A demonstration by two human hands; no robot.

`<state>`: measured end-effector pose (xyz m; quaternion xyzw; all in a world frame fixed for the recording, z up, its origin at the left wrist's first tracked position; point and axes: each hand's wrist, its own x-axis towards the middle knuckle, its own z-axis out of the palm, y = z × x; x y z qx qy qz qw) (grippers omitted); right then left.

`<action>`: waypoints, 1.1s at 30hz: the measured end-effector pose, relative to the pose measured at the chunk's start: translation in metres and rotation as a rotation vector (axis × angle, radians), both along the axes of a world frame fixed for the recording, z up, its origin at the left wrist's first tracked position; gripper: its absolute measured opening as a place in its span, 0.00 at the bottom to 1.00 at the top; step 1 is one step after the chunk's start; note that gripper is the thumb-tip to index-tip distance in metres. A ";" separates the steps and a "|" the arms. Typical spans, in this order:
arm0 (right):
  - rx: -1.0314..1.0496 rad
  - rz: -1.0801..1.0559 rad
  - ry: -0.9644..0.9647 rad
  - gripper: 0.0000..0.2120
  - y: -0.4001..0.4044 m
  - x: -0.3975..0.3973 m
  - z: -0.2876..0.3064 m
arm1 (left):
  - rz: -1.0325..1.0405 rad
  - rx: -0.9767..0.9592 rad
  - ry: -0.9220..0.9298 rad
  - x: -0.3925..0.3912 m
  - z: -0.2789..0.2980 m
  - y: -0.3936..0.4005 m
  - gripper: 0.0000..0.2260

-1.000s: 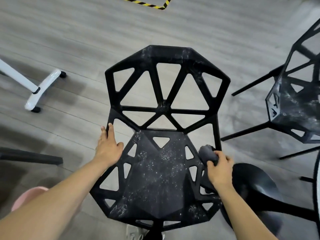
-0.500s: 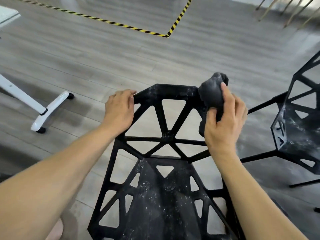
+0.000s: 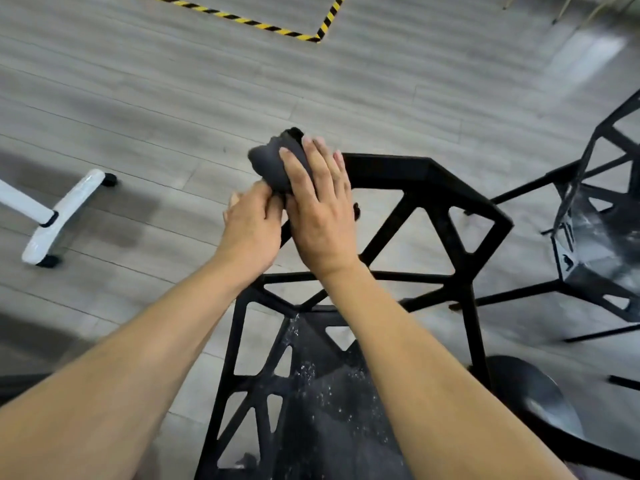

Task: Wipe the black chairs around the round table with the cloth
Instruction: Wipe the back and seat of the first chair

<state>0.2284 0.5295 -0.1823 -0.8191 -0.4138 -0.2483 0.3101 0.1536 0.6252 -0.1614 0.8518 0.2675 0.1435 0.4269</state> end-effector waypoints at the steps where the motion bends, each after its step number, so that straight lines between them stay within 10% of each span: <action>1: -0.009 0.011 -0.030 0.21 -0.001 0.000 0.000 | 0.000 -0.013 -0.016 -0.003 -0.001 0.002 0.11; 12: 0.211 -0.529 0.147 0.24 -0.081 0.057 0.003 | 0.018 -0.033 -0.026 0.001 -0.001 -0.009 0.12; 21: -0.066 -0.080 -0.163 0.25 -0.039 0.036 0.008 | -0.003 -0.049 -0.065 -0.010 0.000 0.000 0.12; 28: 0.099 -0.525 0.144 0.24 -0.159 0.077 -0.003 | 0.026 0.013 -0.060 -0.002 -0.001 -0.010 0.13; 33: 0.271 -0.549 0.119 0.22 -0.104 0.065 -0.004 | 0.031 -0.019 -0.041 -0.003 0.000 -0.008 0.11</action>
